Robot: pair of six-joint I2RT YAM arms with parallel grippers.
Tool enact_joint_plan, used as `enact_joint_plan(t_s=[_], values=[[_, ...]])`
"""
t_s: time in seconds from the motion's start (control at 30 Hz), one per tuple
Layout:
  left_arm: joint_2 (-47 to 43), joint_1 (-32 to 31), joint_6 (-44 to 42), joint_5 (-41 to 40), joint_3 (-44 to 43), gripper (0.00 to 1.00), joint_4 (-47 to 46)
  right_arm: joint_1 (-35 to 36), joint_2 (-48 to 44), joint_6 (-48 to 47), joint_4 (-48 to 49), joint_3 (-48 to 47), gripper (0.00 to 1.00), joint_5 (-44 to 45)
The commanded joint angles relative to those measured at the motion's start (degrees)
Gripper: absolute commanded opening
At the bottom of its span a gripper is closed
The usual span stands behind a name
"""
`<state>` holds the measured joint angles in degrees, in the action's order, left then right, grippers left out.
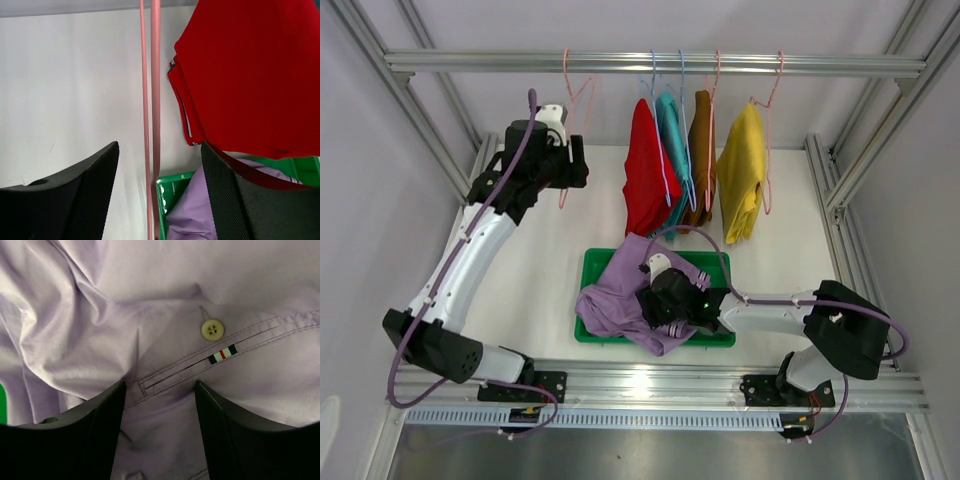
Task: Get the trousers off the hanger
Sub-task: Place the hanger at the clothesline, then pick up the hanger from the clothesline.
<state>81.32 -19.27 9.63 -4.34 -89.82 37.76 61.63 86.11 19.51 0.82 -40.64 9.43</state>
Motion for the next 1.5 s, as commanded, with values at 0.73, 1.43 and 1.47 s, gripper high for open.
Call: enact_joint_plan(t_s=[0.73,1.43,1.47], values=[[-21.38,-11.58,3.55,2.75,7.91,0.79,-2.25,4.64,-8.58,-0.35,-8.55,-9.72,0.48,6.74],[4.54,-13.87,9.97,15.94,-9.32,0.82,-17.7,5.08,-22.82,1.41,-15.67,-1.28,0.52,9.2],[5.86,-13.87,9.8,15.85,-9.67,0.83,-18.94,5.08,-24.13,1.41,-16.28,-1.11,0.52,9.29]])
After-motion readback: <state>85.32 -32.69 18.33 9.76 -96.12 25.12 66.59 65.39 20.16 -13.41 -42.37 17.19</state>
